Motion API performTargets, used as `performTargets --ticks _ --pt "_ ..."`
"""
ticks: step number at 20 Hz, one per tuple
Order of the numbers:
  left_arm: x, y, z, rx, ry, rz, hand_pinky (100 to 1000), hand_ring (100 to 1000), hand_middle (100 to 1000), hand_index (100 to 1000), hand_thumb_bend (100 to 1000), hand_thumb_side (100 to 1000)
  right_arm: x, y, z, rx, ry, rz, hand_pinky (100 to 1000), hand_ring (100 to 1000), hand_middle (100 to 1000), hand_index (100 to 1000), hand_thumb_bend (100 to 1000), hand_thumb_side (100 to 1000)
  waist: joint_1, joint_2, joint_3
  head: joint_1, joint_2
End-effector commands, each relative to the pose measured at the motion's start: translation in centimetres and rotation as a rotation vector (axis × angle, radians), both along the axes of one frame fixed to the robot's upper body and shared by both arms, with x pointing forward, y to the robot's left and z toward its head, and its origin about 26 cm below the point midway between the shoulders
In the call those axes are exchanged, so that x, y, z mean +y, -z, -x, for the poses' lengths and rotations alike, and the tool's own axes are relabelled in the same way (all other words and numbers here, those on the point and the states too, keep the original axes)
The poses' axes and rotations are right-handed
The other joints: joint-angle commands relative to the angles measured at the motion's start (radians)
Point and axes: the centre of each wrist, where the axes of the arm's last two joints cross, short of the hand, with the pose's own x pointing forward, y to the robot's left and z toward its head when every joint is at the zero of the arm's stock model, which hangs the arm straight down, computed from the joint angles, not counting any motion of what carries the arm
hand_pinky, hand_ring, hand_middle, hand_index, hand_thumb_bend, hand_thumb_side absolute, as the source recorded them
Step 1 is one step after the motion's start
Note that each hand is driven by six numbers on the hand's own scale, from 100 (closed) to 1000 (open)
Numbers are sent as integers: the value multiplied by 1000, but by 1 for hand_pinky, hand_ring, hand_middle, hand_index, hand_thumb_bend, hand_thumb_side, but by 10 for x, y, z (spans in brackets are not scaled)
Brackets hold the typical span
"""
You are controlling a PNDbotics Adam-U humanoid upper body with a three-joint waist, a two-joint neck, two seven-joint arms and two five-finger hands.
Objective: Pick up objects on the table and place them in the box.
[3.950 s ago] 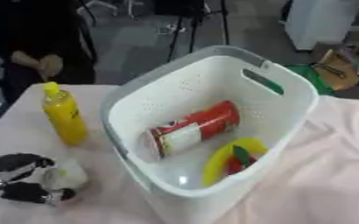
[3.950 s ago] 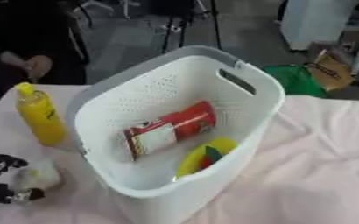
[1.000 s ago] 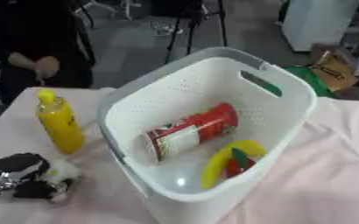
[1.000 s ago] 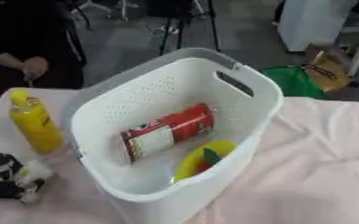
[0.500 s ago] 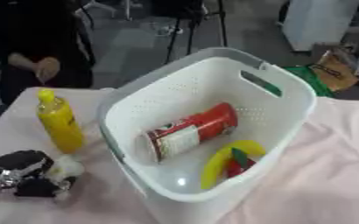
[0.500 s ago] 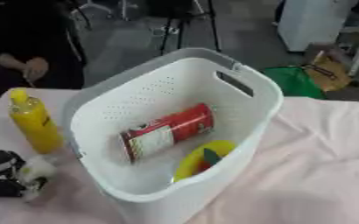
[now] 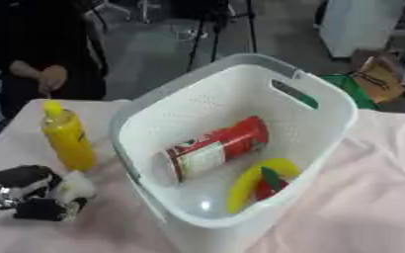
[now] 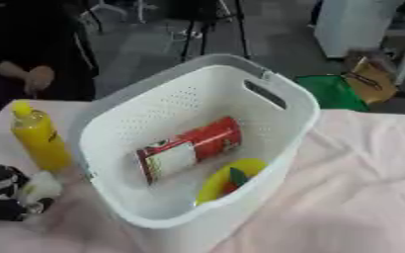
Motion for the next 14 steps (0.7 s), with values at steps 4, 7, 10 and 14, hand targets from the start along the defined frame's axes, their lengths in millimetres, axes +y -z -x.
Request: performTargets --ticks 4,7,10,14 --pt "-1 -30 10 -54 -8 -74 665 728 676 724 277 871 -2 -8 3 -22 1 25 731 546 555 736 100 843 6 -27 3 -6 -5" --pt "-4 -37 15 -70 14 -89 663 726 672 721 269 876 -3 -8 4 -20 3 27 730 546 554 736 100 842 9 -31 5 -8 -3" --pt "-8 -44 19 -89 30 -109 664 726 672 721 268 878 -3 -8 4 -19 4 29 730 546 554 736 100 842 12 -34 6 -10 -1" --pt "-15 -55 26 -108 94 -91 657 718 663 715 267 881 -4 -8 4 -17 7 31 730 546 554 736 100 842 16 -38 7 -10 4"
